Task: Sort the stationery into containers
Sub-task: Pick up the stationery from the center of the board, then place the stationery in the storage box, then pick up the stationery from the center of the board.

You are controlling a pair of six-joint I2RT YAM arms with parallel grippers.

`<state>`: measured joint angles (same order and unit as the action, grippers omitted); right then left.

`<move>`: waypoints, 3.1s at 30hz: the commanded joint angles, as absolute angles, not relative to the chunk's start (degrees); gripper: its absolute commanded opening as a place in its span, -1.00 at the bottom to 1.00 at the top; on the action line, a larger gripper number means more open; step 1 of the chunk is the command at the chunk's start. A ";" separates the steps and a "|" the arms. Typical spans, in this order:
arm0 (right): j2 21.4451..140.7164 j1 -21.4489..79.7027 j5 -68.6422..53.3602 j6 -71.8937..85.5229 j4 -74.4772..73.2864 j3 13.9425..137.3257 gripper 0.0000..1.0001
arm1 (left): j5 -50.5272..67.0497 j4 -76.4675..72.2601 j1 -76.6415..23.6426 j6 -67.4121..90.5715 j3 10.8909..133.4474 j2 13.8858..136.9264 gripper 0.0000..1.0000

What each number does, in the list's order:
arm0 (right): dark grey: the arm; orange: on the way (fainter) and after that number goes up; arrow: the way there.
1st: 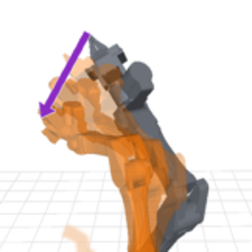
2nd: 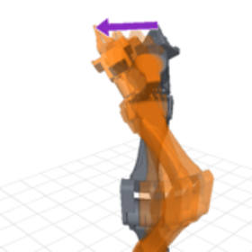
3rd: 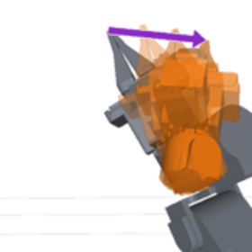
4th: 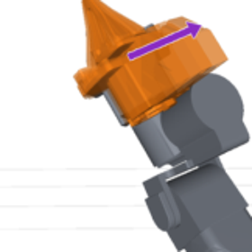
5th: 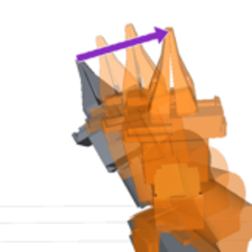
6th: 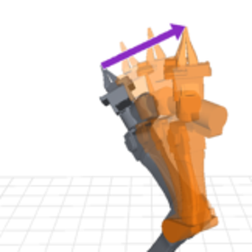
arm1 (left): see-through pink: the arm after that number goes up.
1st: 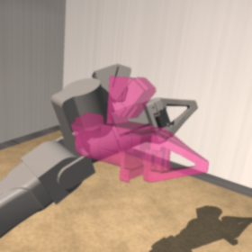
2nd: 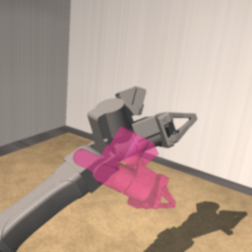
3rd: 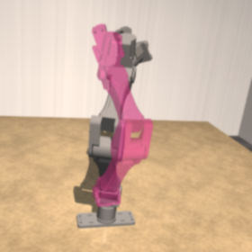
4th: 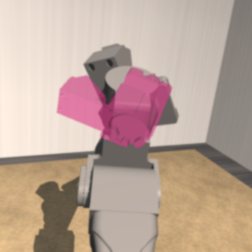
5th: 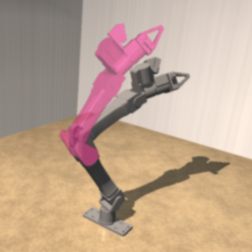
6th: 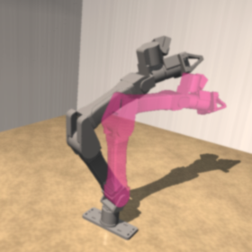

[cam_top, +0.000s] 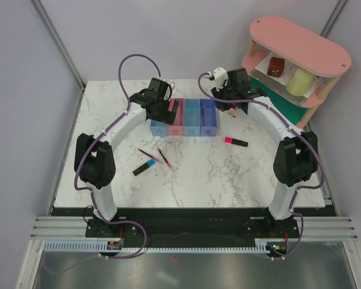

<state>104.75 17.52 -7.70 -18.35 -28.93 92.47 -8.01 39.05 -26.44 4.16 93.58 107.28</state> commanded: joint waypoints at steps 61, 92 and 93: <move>115.82 18.20 2.11 -27.25 -25.66 106.50 0.15 | 2.90 38.32 -25.40 -4.48 82.71 84.64 0.99; 141.15 10.99 0.89 -32.87 -22.06 124.98 0.71 | -2.11 39.64 -25.49 -9.14 78.40 81.12 0.99; 141.33 10.90 0.10 -33.05 -21.89 124.55 0.71 | -2.28 39.64 -25.40 -9.14 78.31 80.95 0.99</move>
<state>140.53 11.33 2.66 -32.25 -23.86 123.70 -0.34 40.10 -25.56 -6.85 78.85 82.87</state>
